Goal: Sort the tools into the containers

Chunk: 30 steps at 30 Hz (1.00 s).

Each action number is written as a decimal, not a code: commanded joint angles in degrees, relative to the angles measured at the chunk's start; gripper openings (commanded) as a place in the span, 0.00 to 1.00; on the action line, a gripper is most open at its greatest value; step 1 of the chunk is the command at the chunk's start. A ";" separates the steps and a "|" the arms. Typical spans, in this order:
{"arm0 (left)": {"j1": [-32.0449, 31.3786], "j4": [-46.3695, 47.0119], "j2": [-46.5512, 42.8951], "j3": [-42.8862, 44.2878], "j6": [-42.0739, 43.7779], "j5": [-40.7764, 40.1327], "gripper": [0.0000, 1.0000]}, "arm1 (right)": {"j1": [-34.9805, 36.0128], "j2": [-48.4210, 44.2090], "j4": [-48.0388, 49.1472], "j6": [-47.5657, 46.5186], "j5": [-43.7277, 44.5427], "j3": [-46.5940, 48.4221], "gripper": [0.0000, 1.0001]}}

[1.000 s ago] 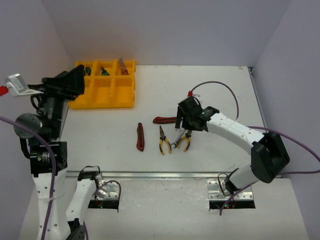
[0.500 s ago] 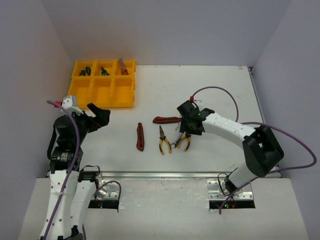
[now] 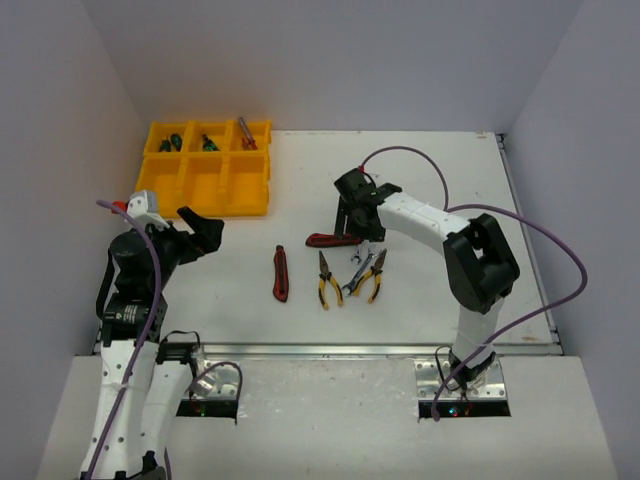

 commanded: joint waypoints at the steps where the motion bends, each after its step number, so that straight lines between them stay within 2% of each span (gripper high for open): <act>1: -0.65 3.15 -0.64 -0.11 0.86 1.28 1.00 | 0.18 -0.35 -3.97 14.05 -1.46 3.27 0.74; 2: -0.65 3.17 -0.58 -0.13 0.87 1.32 1.00 | 0.30 -0.41 -2.56 14.80 -3.00 2.89 0.73; 4: -0.78 3.12 -0.50 -0.13 0.88 1.41 1.00 | 1.50 -0.50 5.85 10.62 -8.92 1.52 0.75; 7: -1.20 3.08 -0.74 -0.13 0.88 1.31 1.00 | 6.12 2.90 7.87 3.56 -12.83 6.86 0.80; 8: -1.35 3.08 -0.81 -0.13 0.88 1.23 1.00 | 7.50 6.32 3.67 0.51 -12.09 12.62 0.81; 9: -1.35 3.08 -0.81 -0.13 0.88 1.23 1.00 | 9.19 6.64 3.15 0.37 -10.24 13.17 0.81; 10: -1.27 3.08 -0.82 -0.13 0.88 1.23 1.00 | 12.24 10.29 -2.93 -1.02 -5.05 19.43 0.82; 12: -1.44 3.17 -0.91 -0.13 0.88 1.14 1.00 | 15.66 12.94 -6.07 -1.69 -0.48 22.90 0.82; 17: -1.35 2.99 -1.52 -0.04 0.87 0.34 1.00 | 19.10 14.48 -3.15 -0.04 -0.61 20.96 0.80; 27: -1.36 2.82 -1.87 0.05 0.70 -0.26 1.00 | 22.59 24.33 -6.20 0.39 -2.44 28.04 0.70; 28: -1.35 2.87 -1.92 -0.01 0.75 -0.26 1.00 | 22.81 24.70 -6.05 0.45 -2.40 27.73 0.65; 30: -1.44 2.90 -1.96 0.05 0.79 -0.29 1.00 | 23.32 24.99 -5.86 0.66 -1.88 27.09 0.48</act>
